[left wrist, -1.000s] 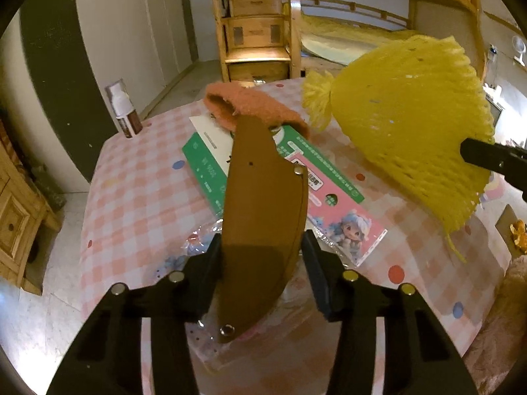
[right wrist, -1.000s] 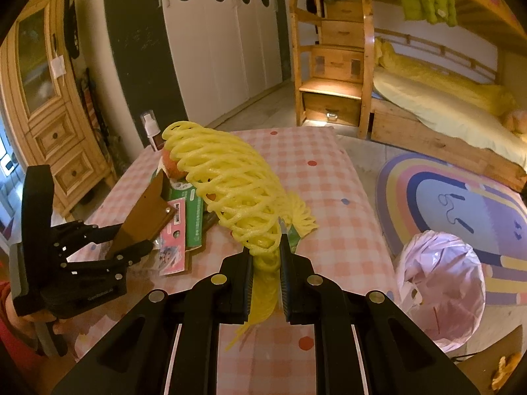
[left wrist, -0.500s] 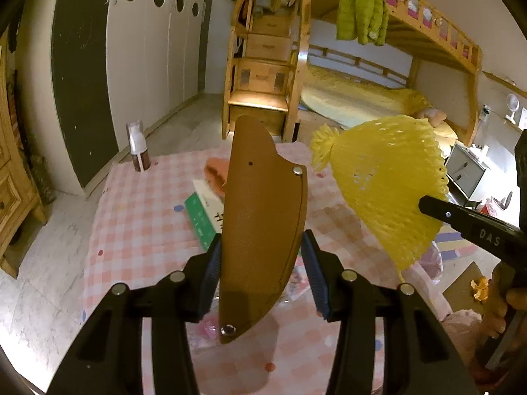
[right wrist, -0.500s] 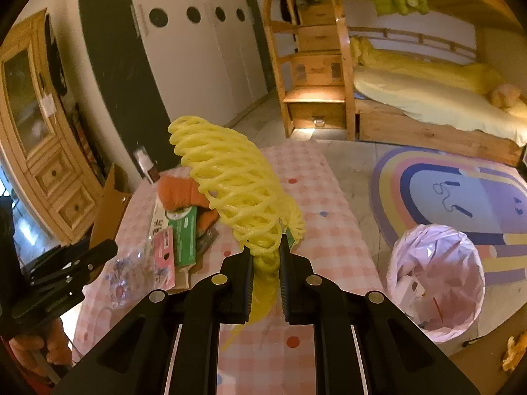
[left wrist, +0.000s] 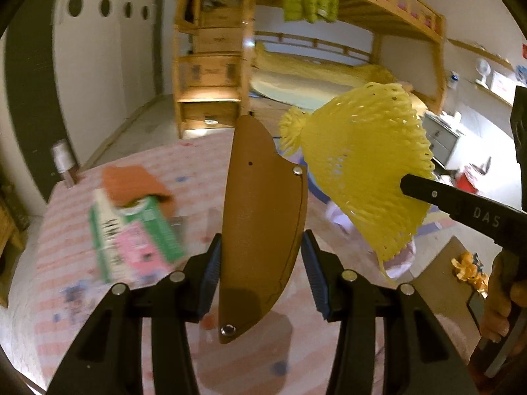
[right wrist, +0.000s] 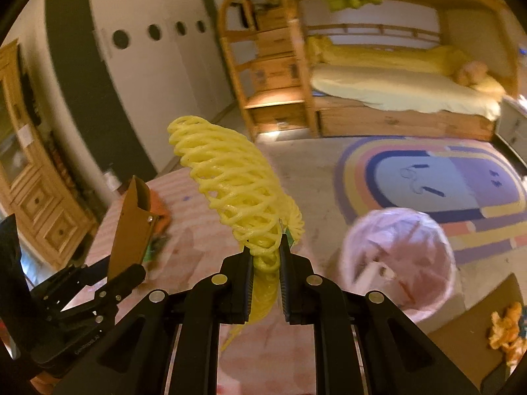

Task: Collect trash
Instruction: 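Carry sheath and foam net over the bin and open both tools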

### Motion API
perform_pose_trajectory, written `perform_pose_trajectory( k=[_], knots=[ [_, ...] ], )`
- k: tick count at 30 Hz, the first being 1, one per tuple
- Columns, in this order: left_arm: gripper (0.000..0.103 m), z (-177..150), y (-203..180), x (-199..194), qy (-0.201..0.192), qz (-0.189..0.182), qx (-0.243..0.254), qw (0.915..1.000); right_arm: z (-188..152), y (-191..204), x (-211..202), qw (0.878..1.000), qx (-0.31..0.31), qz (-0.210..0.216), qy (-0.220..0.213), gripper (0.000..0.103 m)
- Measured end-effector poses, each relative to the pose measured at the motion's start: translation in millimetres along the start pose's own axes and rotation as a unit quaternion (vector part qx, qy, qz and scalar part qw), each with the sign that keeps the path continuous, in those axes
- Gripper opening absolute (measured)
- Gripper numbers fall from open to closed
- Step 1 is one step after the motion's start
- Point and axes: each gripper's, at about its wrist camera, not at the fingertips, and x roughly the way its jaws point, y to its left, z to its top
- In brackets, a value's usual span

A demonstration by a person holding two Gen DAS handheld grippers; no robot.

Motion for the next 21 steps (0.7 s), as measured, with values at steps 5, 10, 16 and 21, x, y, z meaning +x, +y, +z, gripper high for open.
perform_pose_trajectory(
  k=[5,10,16,21],
  knots=[
    [0.046,12,-47,26,0.008,-0.027,0.036,0.9989,-5,-55,-6,0.998,0.046,-0.041,-0.002,0.014],
    [0.046,23,-100,59,0.020,-0.062,0.075,0.9950,-14,-113,-5,0.992,0.094,-0.085,0.006,0.014],
    [0.046,37,-150,103,0.040,-0.092,0.111,0.9887,-16,-159,12,0.985,0.128,-0.116,0.024,0.014],
    [0.046,50,-176,138,0.055,-0.109,0.120,0.9852,-15,-191,37,0.978,0.152,-0.134,0.045,0.015]
  ],
)
